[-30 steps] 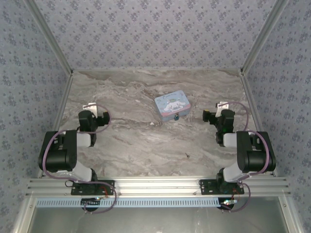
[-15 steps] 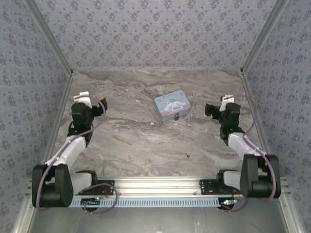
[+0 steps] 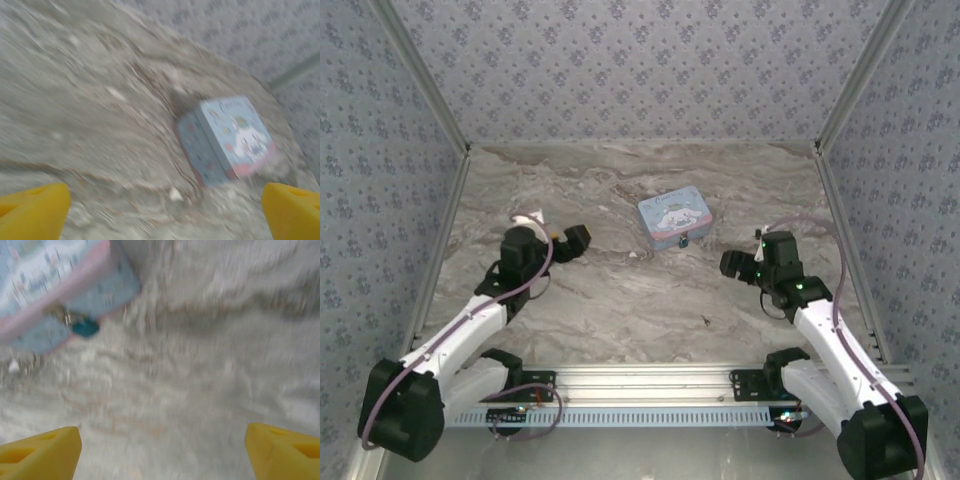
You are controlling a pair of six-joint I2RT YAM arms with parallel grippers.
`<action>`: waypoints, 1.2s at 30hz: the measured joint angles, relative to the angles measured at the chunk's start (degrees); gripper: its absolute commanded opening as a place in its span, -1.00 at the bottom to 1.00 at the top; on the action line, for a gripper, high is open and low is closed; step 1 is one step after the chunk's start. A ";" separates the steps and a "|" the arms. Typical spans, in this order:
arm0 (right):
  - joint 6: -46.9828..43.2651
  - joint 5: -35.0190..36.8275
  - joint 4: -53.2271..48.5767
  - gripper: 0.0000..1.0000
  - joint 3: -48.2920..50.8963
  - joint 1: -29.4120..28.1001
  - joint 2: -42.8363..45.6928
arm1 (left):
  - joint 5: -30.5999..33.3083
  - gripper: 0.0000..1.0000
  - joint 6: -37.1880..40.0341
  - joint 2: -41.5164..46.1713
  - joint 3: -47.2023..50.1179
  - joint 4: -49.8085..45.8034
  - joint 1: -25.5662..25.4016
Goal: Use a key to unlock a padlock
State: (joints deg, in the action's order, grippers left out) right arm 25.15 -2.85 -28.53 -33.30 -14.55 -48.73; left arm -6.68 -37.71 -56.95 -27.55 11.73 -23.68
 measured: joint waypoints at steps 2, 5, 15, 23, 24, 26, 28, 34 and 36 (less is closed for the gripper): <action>2.95 -0.81 -4.44 0.65 0.02 -2.64 -0.07 | 0.04 0.96 -1.51 -1.55 0.00 0.66 -2.93; 6.88 -1.55 -8.61 0.61 0.02 -6.80 -0.48 | 0.26 0.96 -3.41 -4.61 0.00 2.01 -5.66; 17.55 -3.04 -12.20 0.42 0.81 -18.56 -8.37 | 0.44 0.97 -5.49 -12.85 -2.86 5.27 -11.02; 20.52 -3.02 -12.09 0.14 0.79 -23.12 -16.22 | 0.46 0.99 -5.90 -13.73 -4.76 6.86 -11.32; 20.65 -3.02 -11.96 0.11 0.79 -23.21 -16.65 | 0.46 0.98 -5.90 -13.73 -4.98 6.84 -11.32; 20.81 -3.04 -11.52 0.04 0.79 -23.28 -17.20 | 0.46 0.98 -5.90 -13.73 -5.33 6.78 -11.32; 20.90 -3.06 -11.02 -0.02 0.79 -23.28 -17.73 | 0.44 0.99 -5.90 -13.73 -5.46 6.88 -11.32; 20.57 -3.17 -10.12 -0.23 0.79 -23.28 -19.87 | 0.48 0.99 -5.88 -13.70 -5.46 6.25 -11.32; 20.50 -3.23 -9.86 -0.28 0.79 -23.28 -20.63 | 0.57 0.98 -5.88 -13.66 -5.46 6.23 -11.32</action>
State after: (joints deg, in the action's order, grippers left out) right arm 45.65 -6.09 -38.39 -32.51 -37.82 -69.36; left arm -6.11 -43.59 -70.61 -33.01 17.96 -35.00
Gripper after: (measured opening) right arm 0.381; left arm 0.993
